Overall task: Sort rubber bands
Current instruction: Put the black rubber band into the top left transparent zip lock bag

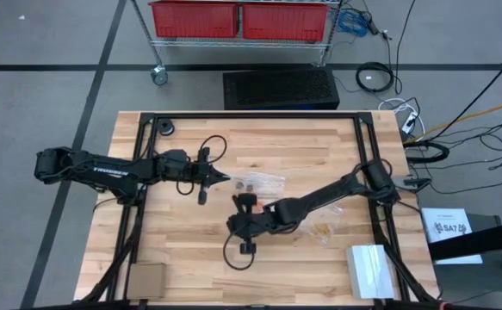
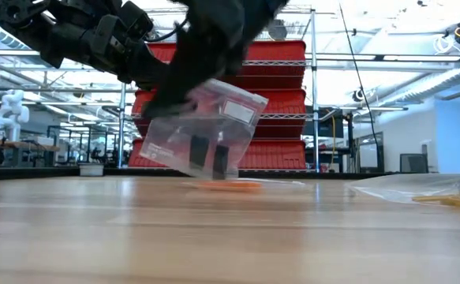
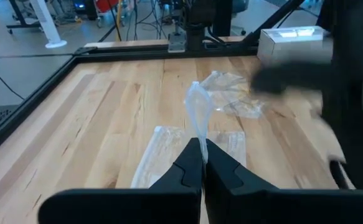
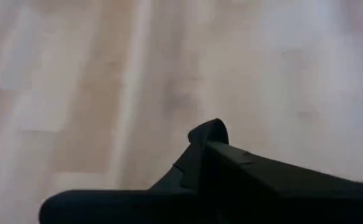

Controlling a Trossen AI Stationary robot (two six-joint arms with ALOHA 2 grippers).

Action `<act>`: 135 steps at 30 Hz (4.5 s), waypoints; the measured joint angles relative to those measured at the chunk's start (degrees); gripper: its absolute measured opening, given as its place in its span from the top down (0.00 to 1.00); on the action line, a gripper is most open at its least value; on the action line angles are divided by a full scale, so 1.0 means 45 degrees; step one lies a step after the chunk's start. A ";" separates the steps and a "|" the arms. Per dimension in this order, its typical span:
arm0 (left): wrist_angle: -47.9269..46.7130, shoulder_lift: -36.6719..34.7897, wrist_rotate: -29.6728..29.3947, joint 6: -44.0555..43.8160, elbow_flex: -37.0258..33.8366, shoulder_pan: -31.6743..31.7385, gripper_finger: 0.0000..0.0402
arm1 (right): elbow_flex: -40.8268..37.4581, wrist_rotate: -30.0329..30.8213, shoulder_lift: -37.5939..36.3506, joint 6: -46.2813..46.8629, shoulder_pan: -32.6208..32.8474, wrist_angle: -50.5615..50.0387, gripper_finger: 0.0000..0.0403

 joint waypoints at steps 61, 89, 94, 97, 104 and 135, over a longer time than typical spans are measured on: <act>-0.0282 -0.0002 0.0298 0.0010 0.0000 -0.0015 1.00 | 0.2297 0.1545 -0.1761 -0.1380 -0.2206 -0.5644 0.76; -0.0195 0.0000 0.0345 0.0235 0.0000 -0.0005 1.00 | 0.2184 -0.0137 -0.0846 -0.0272 -0.3202 -0.5064 0.97; -0.0074 -0.0005 0.0343 0.0233 -0.0003 -0.0005 1.00 | 0.2193 -0.1253 -0.0626 0.0070 -0.3453 -0.5197 0.91; -0.0034 -0.0002 0.0340 0.0233 0.0000 -0.0005 1.00 | 0.2172 -0.1206 -0.0655 0.0073 -0.3393 -0.5583 0.87; 0.0205 -0.0001 0.0340 -0.0099 0.0000 -0.0005 1.00 | 0.2184 -0.1483 -0.1630 0.0475 -0.3091 -0.7091 0.81; -0.8291 -0.1391 -0.7269 0.0039 0.2929 0.1123 1.00 | -0.9095 -0.1099 -0.5682 0.1781 -0.3801 0.4096 0.79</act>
